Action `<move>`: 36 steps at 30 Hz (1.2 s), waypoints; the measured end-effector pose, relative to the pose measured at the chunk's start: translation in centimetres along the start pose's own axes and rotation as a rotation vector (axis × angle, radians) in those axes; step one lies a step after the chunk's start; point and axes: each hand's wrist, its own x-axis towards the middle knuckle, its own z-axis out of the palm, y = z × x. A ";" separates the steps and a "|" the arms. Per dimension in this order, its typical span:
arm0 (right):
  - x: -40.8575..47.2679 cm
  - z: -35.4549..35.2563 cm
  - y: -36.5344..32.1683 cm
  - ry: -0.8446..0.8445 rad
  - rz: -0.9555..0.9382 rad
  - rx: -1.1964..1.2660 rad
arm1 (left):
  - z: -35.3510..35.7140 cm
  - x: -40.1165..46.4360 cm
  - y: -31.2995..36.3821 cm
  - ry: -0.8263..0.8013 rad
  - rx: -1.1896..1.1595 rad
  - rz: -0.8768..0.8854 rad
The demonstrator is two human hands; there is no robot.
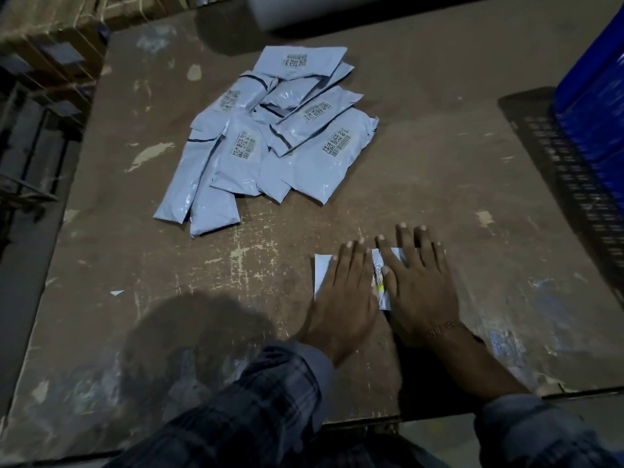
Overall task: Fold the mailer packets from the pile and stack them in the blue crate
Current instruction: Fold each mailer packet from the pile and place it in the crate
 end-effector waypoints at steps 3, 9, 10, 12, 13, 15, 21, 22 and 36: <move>0.5 0.1 -0.2 -0.015 0.053 0.000 | -0.1 0.4 -2.3 0.034 0.012 0.094; -2.3 0.0 -0.7 0.016 0.016 -0.004 | 0.0 1.0 -2.9 0.023 0.015 0.005; -1.6 -0.2 -0.6 0.010 0.033 0.006 | 0.2 0.4 -2.6 0.008 0.026 0.065; -0.9 -0.3 -0.6 -0.006 0.058 0.012 | -0.1 0.4 -3.4 0.002 0.049 0.197; -1.0 -0.3 -0.6 -0.018 0.055 -0.001 | -0.5 1.0 -4.4 0.000 0.044 0.247; -1.9 -0.3 -0.4 -0.062 0.038 -0.023 | -1.1 2.3 -5.9 0.005 0.052 0.257; -1.3 -2.1 0.7 -0.085 0.011 0.083 | -0.4 2.0 -4.5 0.005 -0.005 0.044; -1.0 -2.5 0.6 -0.078 0.018 0.116 | -0.3 2.0 -4.3 0.003 -0.039 0.005; -0.8 -18.4 11.4 0.058 0.219 0.230 | -1.8 9.1 6.7 -0.004 -0.211 -0.292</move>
